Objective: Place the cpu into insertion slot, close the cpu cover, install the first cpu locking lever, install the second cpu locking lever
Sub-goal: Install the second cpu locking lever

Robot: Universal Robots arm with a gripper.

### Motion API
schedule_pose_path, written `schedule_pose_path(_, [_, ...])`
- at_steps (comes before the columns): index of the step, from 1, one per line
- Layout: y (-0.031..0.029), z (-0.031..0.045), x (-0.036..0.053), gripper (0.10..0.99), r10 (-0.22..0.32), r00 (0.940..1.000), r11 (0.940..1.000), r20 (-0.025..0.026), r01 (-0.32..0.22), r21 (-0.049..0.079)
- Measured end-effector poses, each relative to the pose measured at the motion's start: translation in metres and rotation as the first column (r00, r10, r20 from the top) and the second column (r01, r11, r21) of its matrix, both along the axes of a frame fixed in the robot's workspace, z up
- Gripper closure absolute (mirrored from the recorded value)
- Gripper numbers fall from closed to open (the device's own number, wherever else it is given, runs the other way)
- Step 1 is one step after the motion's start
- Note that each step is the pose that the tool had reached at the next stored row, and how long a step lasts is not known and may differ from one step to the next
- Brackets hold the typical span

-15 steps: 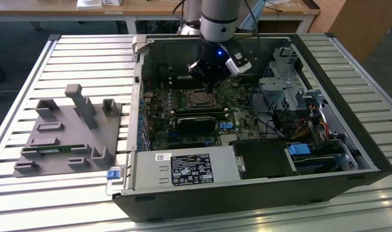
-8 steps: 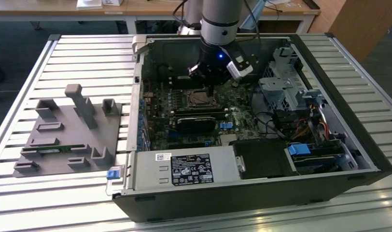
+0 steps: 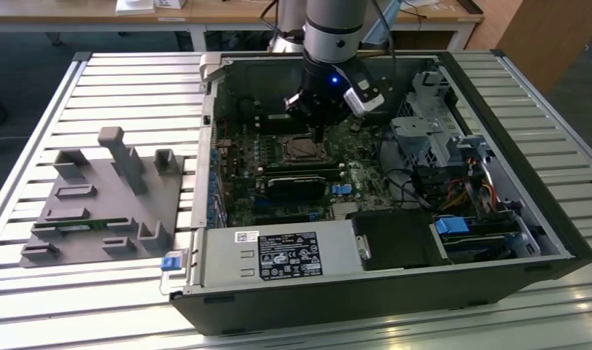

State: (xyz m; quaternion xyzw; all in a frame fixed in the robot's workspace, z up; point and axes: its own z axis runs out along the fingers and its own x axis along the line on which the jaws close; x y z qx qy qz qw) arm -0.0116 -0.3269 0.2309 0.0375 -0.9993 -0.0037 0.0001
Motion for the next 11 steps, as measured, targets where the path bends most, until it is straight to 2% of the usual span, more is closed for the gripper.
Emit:
schedule_pose_path(2, [-0.0024,0.0004,0.0000,0.980,0.000,1.0000,1.0000,0.0000,0.000,0.001])
schedule_pose_path(8, [-0.0187,0.0004,0.0000,0.980,0.000,1.0000,1.0000,-0.0003,0.000,0.008])
schedule_pose_path(10, [-0.0233,0.0002,-0.0001,0.980,0.000,1.0000,0.9999,-0.0021,0.000,0.015])
schedule_pose_path(11, [-0.0250,0.0001,-0.0001,0.980,0.000,1.0000,0.9997,-0.0036,0.000,0.023])
